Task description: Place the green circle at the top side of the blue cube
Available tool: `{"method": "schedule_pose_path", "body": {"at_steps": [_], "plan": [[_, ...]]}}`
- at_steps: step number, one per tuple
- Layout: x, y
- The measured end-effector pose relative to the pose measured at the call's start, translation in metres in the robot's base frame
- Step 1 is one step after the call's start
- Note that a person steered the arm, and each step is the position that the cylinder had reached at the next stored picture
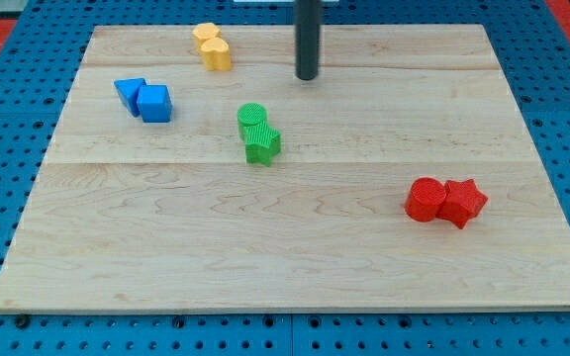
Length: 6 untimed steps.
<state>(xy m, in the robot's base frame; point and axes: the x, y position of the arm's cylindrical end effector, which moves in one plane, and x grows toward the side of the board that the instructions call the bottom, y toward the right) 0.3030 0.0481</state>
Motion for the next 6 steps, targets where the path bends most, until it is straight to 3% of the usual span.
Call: {"method": "schedule_pose_path", "body": {"at_steps": [2,3,6], "plan": [[0.116,-0.032],[0.119,-0.068],[0.032,-0.126]]}}
